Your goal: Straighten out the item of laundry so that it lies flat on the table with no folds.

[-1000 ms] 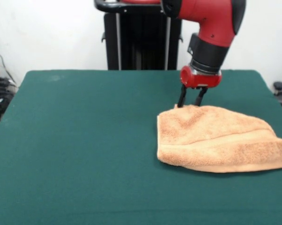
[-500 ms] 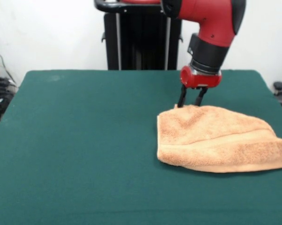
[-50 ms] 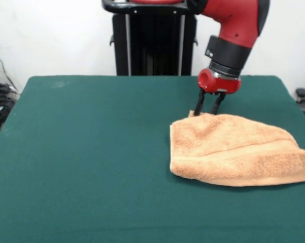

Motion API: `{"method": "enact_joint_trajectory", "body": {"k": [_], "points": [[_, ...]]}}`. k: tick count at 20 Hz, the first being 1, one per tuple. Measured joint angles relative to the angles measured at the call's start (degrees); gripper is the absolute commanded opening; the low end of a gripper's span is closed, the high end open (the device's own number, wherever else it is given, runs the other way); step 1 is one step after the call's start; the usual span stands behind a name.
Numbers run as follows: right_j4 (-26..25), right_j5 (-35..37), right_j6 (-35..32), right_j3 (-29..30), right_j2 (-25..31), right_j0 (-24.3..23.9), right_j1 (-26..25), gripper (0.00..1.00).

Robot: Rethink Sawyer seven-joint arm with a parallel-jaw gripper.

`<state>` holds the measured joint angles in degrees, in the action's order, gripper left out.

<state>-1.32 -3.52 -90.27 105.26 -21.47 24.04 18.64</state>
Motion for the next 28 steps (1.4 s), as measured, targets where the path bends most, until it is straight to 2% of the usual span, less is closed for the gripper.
{"method": "enact_joint_trajectory", "body": {"k": [7, 21, 26, 28], "points": [[2.0, -0.6, 0.0, -0.1, -1.6, 2.0, -1.1, 1.00], [4.1, -0.6, 0.0, -0.3, -2.6, 2.9, -1.8, 1.00], [4.0, 1.4, 0.0, -0.3, -1.1, 0.6, -0.7, 1.00], [4.1, 3.7, 0.0, -0.3, 0.8, -2.0, 0.5, 1.00]]}}
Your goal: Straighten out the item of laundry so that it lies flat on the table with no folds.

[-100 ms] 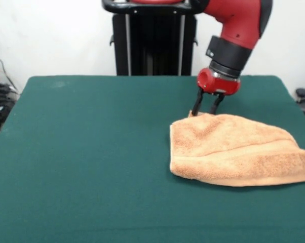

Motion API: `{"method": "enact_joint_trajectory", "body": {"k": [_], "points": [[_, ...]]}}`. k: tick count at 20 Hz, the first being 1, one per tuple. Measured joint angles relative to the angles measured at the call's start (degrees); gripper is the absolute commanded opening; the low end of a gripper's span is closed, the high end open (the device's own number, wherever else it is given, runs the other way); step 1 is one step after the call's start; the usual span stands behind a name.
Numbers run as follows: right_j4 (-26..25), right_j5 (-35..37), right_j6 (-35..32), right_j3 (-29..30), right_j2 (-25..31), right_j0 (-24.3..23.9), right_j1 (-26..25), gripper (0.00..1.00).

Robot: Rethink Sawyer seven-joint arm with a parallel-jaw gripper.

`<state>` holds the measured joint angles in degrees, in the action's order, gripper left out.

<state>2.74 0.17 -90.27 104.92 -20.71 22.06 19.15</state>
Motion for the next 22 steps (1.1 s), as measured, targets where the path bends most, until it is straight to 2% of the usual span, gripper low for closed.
{"method": "enact_joint_trajectory", "body": {"k": [5, 10, 16, 22], "points": [[0.0, 6.5, 0.0, -0.2, 4.0, -6.3, 2.5, 1.00], [0.0, 14.4, 0.0, -0.9, 4.9, -10.2, 4.3, 1.00], [0.0, 23.9, 0.0, -2.3, 5.5, -12.2, 6.8, 1.00], [0.0, 27.4, 0.0, -3.1, 7.7, -13.7, 9.0, 1.00]]}}
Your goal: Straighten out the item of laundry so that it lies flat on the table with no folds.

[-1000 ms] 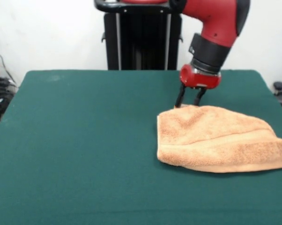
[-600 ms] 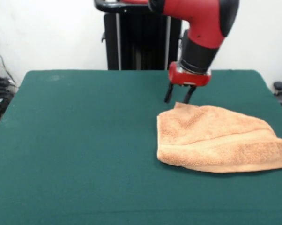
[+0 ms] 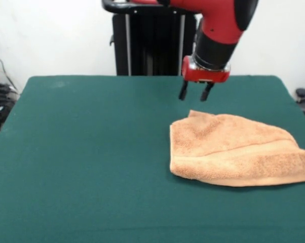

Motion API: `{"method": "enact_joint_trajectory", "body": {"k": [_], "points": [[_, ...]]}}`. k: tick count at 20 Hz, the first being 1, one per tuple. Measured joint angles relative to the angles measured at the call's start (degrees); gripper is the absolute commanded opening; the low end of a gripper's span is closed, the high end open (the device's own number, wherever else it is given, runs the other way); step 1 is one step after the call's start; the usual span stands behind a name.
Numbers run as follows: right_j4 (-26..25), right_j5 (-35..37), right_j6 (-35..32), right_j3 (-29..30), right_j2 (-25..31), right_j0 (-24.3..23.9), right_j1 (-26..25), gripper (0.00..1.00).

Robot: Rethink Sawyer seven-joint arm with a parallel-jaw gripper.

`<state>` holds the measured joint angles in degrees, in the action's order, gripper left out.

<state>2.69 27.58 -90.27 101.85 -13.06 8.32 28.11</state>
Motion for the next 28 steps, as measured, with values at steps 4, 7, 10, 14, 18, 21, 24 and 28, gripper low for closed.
{"method": "enact_joint_trajectory", "body": {"k": [4, 7, 10, 14, 18, 21, 24, 28], "points": [[0.0, 0.9, 0.0, 0.0, 1.7, -1.1, 1.9, 1.00], [0.0, 1.0, 0.0, -0.1, 3.0, -1.9, 3.4, 1.00], [0.0, 1.0, 0.0, -0.1, 3.9, -2.7, 4.4, 1.00], [-0.1, 0.7, 0.0, -0.7, 4.1, -3.4, 4.8, 1.00], [0.0, -0.9, 0.0, -1.4, 4.1, -3.4, 4.6, 1.00], [-0.1, -2.5, 0.0, -2.2, 4.1, -3.4, 4.2, 1.00], [0.0, -5.5, 0.0, -3.5, 4.1, -3.4, 3.4, 1.00], [0.0, -8.5, 0.0, -5.2, 4.1, -3.4, 1.8, 1.00]]}}
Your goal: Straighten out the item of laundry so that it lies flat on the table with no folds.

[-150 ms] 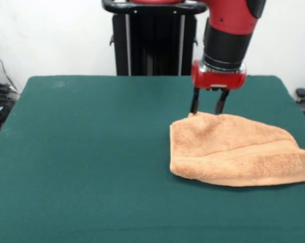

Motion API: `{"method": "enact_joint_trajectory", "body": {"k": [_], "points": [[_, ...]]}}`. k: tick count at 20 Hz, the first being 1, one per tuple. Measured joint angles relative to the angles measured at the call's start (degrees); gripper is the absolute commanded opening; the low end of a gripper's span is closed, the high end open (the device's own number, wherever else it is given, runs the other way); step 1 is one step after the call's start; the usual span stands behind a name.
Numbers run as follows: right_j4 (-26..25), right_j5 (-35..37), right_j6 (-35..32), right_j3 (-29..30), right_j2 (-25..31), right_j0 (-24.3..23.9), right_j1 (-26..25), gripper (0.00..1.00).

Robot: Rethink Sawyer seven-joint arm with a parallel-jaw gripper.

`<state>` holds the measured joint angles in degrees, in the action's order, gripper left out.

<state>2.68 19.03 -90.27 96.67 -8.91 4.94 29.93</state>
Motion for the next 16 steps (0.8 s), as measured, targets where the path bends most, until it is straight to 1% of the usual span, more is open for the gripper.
{"method": "enact_joint_trajectory", "body": {"k": [10, 16], "points": [[0.3, -3.0, 0.0, -3.5, 0.0, 0.2, -4.4, 1.00], [0.4, -4.8, 0.0, -4.5, 0.0, 0.3, -7.0, 1.00]]}}
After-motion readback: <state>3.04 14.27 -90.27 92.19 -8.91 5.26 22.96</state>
